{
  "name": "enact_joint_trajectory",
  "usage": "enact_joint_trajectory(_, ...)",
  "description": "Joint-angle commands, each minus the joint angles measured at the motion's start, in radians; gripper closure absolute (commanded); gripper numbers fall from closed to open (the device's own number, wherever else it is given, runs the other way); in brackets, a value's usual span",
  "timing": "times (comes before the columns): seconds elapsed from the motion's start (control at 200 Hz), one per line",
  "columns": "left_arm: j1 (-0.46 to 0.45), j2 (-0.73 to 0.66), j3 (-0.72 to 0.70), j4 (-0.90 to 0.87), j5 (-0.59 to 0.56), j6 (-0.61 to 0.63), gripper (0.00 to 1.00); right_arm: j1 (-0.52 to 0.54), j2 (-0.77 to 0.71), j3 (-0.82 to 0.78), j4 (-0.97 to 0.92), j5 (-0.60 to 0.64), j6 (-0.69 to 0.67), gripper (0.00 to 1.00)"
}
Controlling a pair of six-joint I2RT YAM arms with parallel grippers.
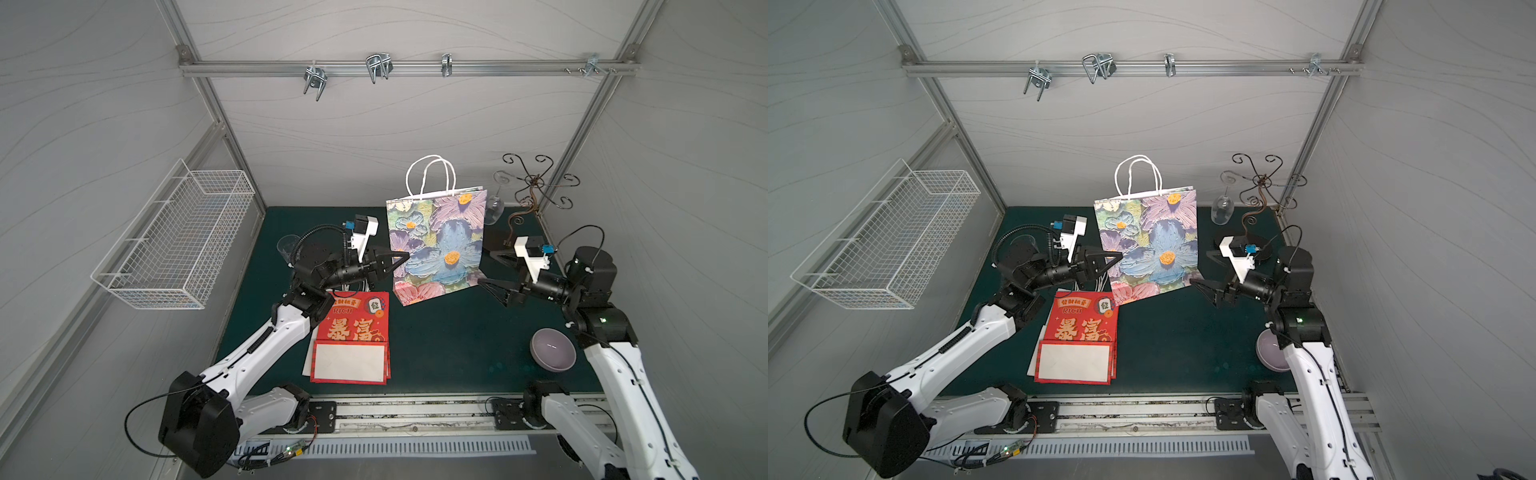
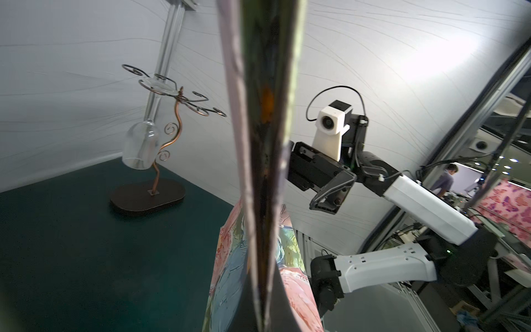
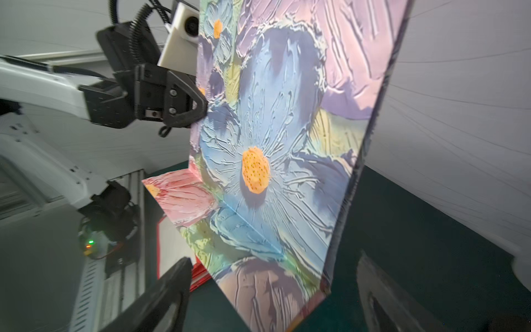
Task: Put away the paper bag
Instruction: Press the paper bag at the center of the board.
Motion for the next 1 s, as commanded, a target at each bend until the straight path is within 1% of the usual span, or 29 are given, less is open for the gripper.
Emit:
enact_joint_trajectory(0.0,0.001,-0.018,0.003,-0.022,-0.096,0.028,1.00,-0.008,-0.047,-0.070,-0.087,0.209,-0.109,0.09)
enact_joint_trajectory(0.1,0.002,-0.016,0.004,-0.008,-0.106,0.009,1.00,-0.019,-0.079,-0.175,-0.061,0.237,-0.128,0.08)
enact_joint_trajectory(0.165,0.001,-0.012,0.009,0.006,-0.095,-0.011,1.00,-0.023,-0.089,-0.226,-0.027,0.212,-0.128,0.08)
enact_joint_trajectory(0.285,-0.001,0.009,0.007,0.094,0.012,-0.082,1.00,-0.021,-0.076,-0.263,0.041,0.066,-0.113,0.07)
enact_joint_trajectory(0.43,-0.014,0.049,0.009,0.251,0.176,-0.194,1.00,-0.012,-0.021,-0.225,0.070,-0.100,-0.100,0.03)
enact_joint_trajectory(0.55,-0.044,0.078,0.037,0.281,0.274,-0.230,1.00,0.010,0.020,-0.175,0.054,-0.240,-0.085,0.02)
enact_joint_trajectory(0.595,-0.053,0.085,0.047,0.284,0.295,-0.238,1.00,0.011,0.029,-0.157,0.048,-0.287,-0.073,0.02)
enact_joint_trajectory(0.685,-0.057,0.095,0.056,0.282,0.299,-0.252,1.00,0.012,0.029,-0.133,0.063,-0.356,-0.043,0.06)
enact_joint_trajectory(0.75,-0.057,0.097,0.056,0.285,0.299,-0.259,1.00,0.012,0.031,-0.116,0.060,-0.391,-0.036,0.10)
enact_joint_trajectory(0.996,-0.059,0.099,0.061,0.294,0.297,-0.263,1.00,0.023,0.057,-0.092,0.092,-0.450,0.010,0.38)
